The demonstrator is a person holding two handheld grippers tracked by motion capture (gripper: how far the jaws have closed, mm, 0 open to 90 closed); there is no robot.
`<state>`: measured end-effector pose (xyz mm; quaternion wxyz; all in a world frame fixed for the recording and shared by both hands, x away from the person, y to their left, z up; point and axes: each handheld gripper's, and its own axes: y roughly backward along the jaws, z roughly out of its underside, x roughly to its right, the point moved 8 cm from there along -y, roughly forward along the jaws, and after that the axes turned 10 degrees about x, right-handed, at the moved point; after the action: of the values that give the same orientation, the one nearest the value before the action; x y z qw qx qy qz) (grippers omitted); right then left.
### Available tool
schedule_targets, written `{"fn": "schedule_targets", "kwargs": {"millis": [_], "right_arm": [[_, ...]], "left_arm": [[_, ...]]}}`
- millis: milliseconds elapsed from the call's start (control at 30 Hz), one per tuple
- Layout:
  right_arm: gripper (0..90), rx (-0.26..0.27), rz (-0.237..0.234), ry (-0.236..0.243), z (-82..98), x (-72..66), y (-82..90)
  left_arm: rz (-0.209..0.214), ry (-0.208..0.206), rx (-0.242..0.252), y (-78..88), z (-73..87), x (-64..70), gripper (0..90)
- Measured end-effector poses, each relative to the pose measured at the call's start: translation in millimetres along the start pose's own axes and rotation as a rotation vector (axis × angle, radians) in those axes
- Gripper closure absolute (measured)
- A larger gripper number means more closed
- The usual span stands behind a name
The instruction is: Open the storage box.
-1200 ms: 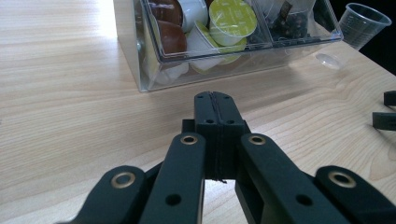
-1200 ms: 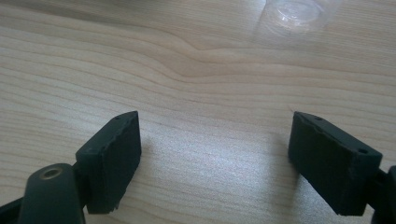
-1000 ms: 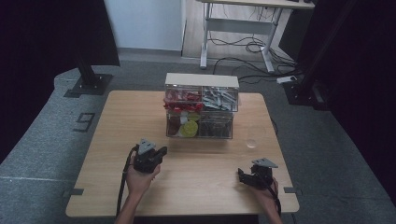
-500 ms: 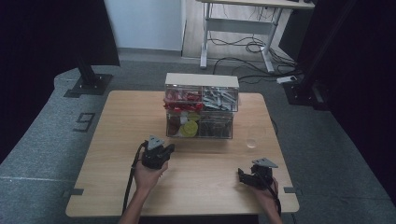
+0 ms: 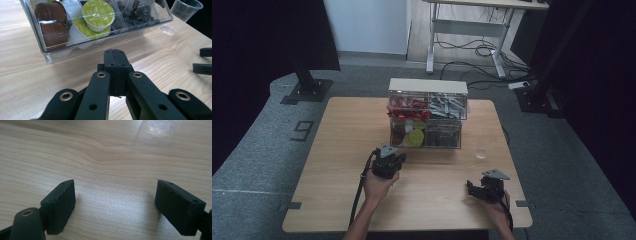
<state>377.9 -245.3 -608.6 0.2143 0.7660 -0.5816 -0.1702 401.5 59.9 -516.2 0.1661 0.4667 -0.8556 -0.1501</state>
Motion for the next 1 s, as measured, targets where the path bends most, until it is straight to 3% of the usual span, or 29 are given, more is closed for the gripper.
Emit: {"fn": "schedule_targets", "kwargs": {"millis": [367,1000], "right_arm": [[17.4,0.0,0.001,-0.001,0.0,0.1,0.0],[17.3,0.0,0.001,-0.001,0.0,0.1,0.0]], "left_arm": [[-0.002,0.012,-0.021,-12.5,3.6,-3.2,90.0],[-0.037,0.045,-0.044,-34.3,12.1,-23.2,90.0]]}}
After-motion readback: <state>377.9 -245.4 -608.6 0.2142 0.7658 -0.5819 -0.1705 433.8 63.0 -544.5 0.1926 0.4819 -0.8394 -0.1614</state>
